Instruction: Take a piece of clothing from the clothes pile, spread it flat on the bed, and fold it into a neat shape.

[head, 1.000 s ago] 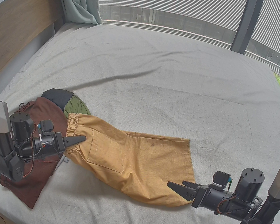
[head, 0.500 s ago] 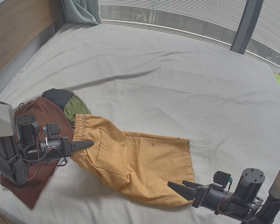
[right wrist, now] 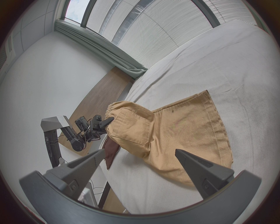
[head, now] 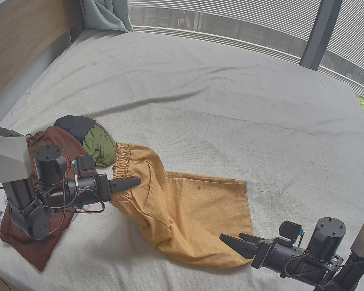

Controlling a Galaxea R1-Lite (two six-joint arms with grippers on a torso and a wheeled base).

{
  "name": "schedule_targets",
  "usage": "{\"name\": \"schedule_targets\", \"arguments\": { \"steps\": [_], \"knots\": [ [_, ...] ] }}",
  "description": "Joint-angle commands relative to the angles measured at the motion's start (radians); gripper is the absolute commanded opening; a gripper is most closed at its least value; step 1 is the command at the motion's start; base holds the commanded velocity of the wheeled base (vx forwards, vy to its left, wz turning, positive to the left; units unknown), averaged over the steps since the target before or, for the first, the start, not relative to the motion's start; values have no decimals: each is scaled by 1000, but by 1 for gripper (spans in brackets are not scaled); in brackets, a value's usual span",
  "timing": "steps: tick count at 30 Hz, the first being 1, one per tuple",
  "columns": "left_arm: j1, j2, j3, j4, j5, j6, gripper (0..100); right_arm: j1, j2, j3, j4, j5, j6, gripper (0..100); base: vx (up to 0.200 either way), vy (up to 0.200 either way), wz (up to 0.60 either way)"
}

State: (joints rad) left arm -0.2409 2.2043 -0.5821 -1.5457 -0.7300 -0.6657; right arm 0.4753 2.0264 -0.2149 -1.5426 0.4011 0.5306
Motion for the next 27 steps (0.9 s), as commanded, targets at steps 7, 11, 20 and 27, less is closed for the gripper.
{"name": "schedule_targets", "arguments": {
  "steps": [7,11,20,27],
  "knots": [
    [-72,57,-53,-1,4,-3,0,-6,-14,-3,-1,1,0,100,0,0,0],
    [-107,88,-90,-1,27,-8,0,-20,-17,-11,-1,1,0,100,0,0,0],
    [-163,129,-176,-1,69,-40,0,-64,-41,-26,-1,4,2,100,0,0,0],
    [-195,129,-203,3,75,-106,0,-76,-44,-35,-1,13,2,100,0,0,0]
  ]
}}
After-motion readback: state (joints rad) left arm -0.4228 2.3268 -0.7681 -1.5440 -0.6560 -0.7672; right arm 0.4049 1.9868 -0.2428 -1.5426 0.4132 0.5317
